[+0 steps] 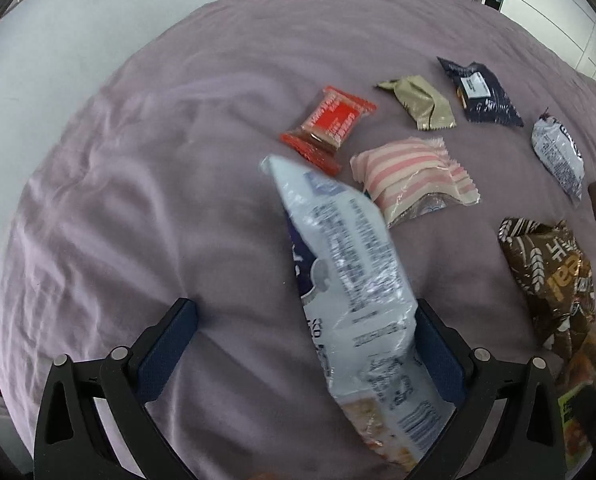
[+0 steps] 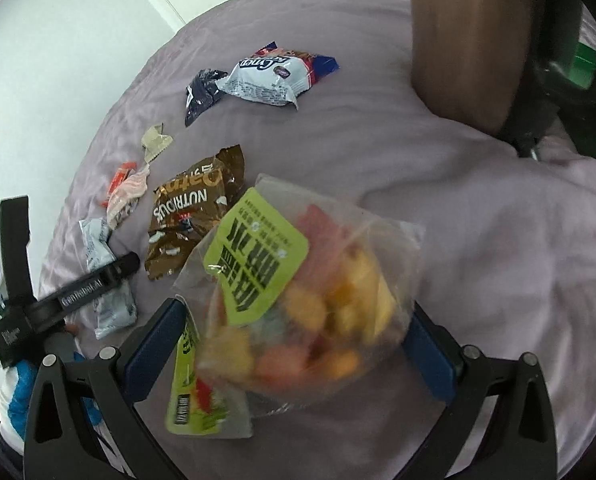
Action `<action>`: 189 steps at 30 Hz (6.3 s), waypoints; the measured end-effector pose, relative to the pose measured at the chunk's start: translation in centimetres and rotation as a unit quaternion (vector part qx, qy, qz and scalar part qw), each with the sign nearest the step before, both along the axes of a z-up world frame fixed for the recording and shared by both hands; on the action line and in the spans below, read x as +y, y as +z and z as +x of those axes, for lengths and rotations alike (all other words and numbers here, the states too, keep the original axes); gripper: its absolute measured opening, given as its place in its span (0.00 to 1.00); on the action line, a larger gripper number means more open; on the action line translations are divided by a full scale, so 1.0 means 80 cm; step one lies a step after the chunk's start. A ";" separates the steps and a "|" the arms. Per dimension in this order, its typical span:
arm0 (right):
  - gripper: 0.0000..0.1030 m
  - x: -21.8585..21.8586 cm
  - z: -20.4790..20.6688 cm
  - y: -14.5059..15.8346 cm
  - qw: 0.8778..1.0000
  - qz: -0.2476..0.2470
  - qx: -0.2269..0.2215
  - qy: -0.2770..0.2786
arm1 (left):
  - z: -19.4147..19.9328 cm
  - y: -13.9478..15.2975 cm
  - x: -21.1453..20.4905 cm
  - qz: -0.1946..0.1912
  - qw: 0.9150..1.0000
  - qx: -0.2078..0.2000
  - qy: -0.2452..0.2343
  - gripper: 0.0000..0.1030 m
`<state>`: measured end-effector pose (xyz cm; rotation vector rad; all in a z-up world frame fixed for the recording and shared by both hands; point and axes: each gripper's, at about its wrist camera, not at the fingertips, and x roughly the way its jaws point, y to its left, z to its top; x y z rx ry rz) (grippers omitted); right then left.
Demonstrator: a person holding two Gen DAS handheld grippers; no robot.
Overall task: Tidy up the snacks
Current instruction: 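Grasp the white-blue chip bag with the left gripper while the right grasps the gummy bag, then carry the chip bag and gummy bag with both grippers over the green tray, then open the left gripper over the tray while the right releases the gummy bag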
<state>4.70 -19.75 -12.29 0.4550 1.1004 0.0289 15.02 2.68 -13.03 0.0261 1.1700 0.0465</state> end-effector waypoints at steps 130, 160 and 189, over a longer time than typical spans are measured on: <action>0.31 -0.573 0.096 0.062 0.976 -0.214 -0.036 -0.013 | 0.037 0.052 -0.698 -0.014 0.969 -0.090 -0.232 0.35; 0.93 -0.574 0.069 0.079 0.972 -0.215 -0.067 -0.060 | 0.029 0.058 -0.682 -0.031 0.969 -0.116 -0.217 0.57; 1.00 -0.556 -0.006 0.121 0.964 -0.230 -0.071 -0.111 | -0.012 0.104 -0.677 -0.055 0.955 -0.145 -0.254 0.58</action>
